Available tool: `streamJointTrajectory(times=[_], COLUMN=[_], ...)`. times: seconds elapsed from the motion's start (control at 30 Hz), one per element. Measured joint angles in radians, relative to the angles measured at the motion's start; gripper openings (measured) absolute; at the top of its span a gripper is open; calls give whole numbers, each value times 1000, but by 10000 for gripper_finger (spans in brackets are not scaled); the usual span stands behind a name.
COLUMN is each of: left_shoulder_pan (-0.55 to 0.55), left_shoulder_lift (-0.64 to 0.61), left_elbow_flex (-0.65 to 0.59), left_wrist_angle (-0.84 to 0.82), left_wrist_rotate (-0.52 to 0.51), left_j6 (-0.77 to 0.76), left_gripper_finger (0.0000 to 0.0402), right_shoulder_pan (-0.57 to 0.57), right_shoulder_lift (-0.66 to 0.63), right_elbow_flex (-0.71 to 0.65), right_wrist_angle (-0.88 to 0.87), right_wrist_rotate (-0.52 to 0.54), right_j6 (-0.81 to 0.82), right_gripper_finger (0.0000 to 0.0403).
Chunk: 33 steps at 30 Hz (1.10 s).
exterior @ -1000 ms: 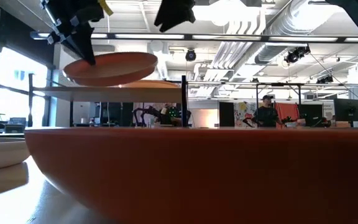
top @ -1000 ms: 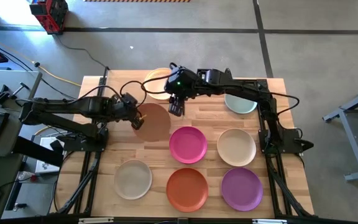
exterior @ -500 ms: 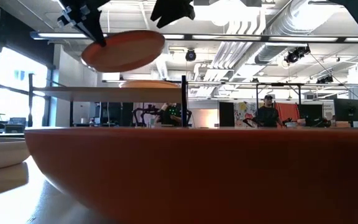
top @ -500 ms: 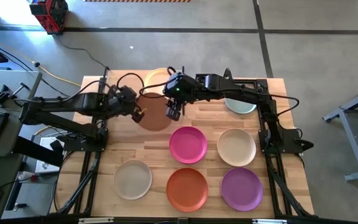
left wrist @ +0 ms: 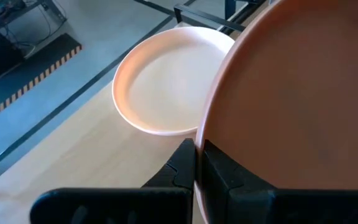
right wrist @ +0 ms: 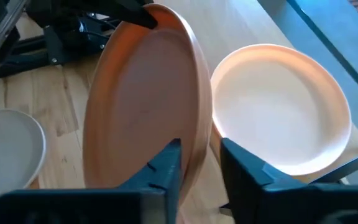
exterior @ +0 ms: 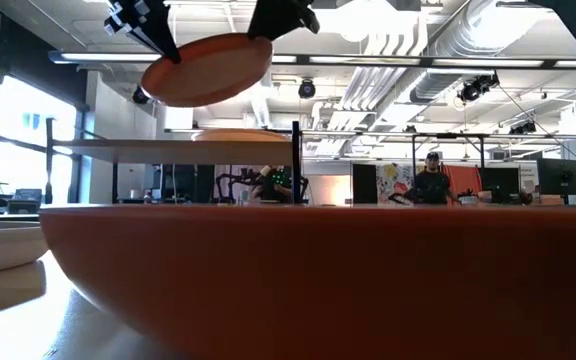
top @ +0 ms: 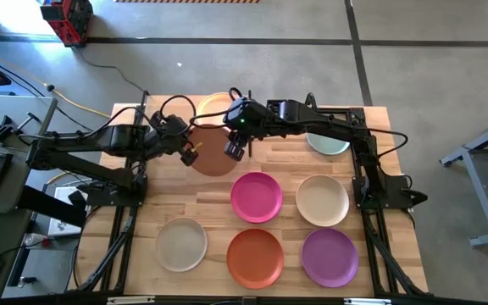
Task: Place and stack plates onto a shelf
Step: Stack the brown plate on top of the light orange plate on the shelf
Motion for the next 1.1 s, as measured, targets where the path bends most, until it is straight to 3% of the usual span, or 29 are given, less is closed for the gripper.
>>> streamJointTrajectory(times=[0.23, 1.1], left_shoulder_pan=[0, 14], left_shoulder_lift=[0, 0], left_elbow_flex=[0, 0], left_wrist_angle=[0, 54], left_wrist_rotate=[1, 14], left_j6=[15, 114], left_gripper_finger=[1, 9], right_shoulder_pan=[0, 0], right_shoulder_lift=[4, 4], right_elbow_flex=[0, 0], right_wrist_angle=[-9, -32], right_wrist_rotate=[5, 39], right_j6=[62, 137], right_gripper_finger=[6, 0])
